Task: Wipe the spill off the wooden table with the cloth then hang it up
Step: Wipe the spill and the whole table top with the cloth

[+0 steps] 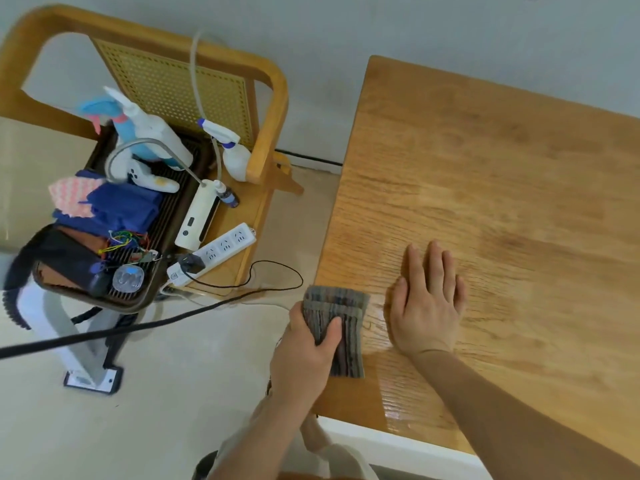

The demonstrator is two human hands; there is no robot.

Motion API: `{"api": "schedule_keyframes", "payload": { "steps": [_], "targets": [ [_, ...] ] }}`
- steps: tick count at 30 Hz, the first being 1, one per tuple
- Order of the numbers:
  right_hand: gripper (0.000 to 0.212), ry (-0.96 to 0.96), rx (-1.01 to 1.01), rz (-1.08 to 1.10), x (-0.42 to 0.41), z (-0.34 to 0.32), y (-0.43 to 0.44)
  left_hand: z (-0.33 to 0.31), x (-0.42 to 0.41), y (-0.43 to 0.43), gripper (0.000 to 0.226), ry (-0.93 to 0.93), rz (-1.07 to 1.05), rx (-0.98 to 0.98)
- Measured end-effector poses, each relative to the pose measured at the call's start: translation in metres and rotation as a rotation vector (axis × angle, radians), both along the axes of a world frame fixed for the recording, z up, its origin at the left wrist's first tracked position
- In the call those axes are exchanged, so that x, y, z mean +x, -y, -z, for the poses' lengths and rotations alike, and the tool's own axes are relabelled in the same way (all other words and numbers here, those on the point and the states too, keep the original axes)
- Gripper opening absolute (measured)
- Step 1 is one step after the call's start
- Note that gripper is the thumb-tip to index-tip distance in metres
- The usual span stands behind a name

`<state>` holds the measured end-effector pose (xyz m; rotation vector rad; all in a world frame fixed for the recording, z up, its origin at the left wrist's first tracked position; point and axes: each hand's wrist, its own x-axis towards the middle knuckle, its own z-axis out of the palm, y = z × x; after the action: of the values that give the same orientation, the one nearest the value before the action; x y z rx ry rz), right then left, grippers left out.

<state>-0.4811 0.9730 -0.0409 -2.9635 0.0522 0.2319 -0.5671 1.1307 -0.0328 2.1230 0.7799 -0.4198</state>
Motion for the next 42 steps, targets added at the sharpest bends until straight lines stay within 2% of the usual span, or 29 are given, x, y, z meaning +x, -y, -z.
{"api": "schedule_keyframes", "payload": {
  "steps": [10, 20, 24, 27, 31, 38, 42],
  "targets": [
    [0.056, 0.013, -0.047, 0.001, 0.008, 0.003, 0.0, 0.013, 0.247, -0.008, 0.054, 0.133, 0.056, 0.027],
    [0.057, 0.103, -0.044, -0.018, 0.012, 0.006, 0.002, 0.016, 0.396, -0.013, 0.06, 0.15, 0.066, 0.045],
    [0.055, 0.117, -0.018, -0.018, 0.013, 0.007, 0.003, 0.013, 0.439, -0.01, 0.051, 0.178, 0.059, 0.138],
    [0.054, 0.113, -0.014, -0.029, 0.014, 0.007, 0.004, 0.014, 0.439, -0.007, 0.044, 0.255, 0.077, 0.176],
    [0.059, 0.076, -0.018, -0.039, 0.008, 0.006, 0.006, 0.021, 0.411, -0.009, 0.055, 0.349, 0.22, 0.186],
    [0.059, 0.03, 0.014, -0.024, 0.009, 0.002, 0.002, 0.019, 0.319, 0.005, 0.063, 0.338, 0.578, 0.605],
    [0.057, 0.009, 0.045, -0.026, 0.008, -0.002, 0.002, 0.008, 0.265, 0.038, 0.062, 0.347, 0.725, 0.668]
  ]
}}
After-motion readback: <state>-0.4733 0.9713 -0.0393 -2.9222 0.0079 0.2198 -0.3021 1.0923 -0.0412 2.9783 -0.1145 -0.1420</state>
